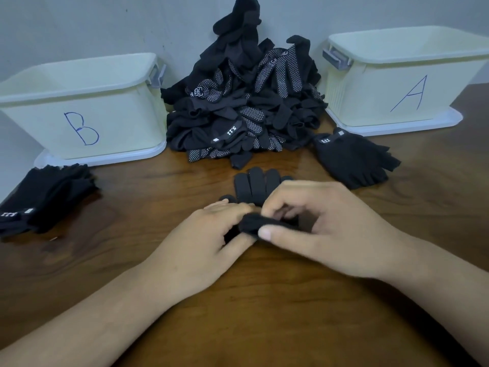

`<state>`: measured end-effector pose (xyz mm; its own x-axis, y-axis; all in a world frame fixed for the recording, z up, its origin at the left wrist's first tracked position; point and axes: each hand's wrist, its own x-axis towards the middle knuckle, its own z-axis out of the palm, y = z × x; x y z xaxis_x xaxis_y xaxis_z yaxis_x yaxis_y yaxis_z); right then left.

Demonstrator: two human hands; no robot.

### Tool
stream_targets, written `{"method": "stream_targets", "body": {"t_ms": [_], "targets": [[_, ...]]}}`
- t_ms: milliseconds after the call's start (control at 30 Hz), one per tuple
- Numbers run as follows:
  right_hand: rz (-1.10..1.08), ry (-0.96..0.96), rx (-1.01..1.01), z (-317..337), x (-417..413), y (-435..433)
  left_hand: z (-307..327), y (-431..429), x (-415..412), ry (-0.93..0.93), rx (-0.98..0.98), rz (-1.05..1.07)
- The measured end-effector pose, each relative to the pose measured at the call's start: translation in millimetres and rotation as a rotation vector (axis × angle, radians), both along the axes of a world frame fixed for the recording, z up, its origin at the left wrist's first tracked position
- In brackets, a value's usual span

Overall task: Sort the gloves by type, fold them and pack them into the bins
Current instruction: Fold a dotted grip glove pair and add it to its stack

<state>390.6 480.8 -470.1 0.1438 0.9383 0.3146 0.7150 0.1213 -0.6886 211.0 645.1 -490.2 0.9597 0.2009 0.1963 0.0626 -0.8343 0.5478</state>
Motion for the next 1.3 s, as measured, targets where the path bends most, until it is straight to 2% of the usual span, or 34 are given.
{"method": "stream_targets", "body": {"t_ms": [67, 100, 200, 300, 433, 733, 900, 1033, 1167, 1300], "targets": [[-0.018, 0.183, -0.027, 5, 13, -3, 2, 0, 1, -0.021, -0.016, 0.042], [-0.001, 0.217, -0.071, 7, 20, -5, 2, -1, -1, -0.038, -0.041, 0.072], [0.032, 0.028, -0.210, 5, 33, -7, 5, -5, -5, -0.059, -0.108, 0.163], [-0.012, -0.125, -0.204, -7, 32, 0, 7, -5, -5, -0.043, -0.115, 0.185], [-0.033, -0.026, -0.154, -15, 30, 0, 11, -7, -7, -0.021, -0.155, 0.160], [-0.099, 0.035, -0.153, -10, 25, -2, 18, -13, -10, 0.024, -0.392, 0.187], [-0.180, 0.092, -0.186, -12, 20, 5, 13, -12, -3, -0.015, -0.358, 0.287], [-0.278, 0.067, -0.167, -14, 15, 7, 8, -10, 3, -0.052, -0.237, 0.394], [-0.373, -0.021, -0.216, -16, 12, 11, -3, -1, 11, -0.061, -0.148, 0.465], [-0.450, -0.167, -0.271, -17, 12, 15, -12, 1, 13, -0.028, 0.035, 0.440]]}}
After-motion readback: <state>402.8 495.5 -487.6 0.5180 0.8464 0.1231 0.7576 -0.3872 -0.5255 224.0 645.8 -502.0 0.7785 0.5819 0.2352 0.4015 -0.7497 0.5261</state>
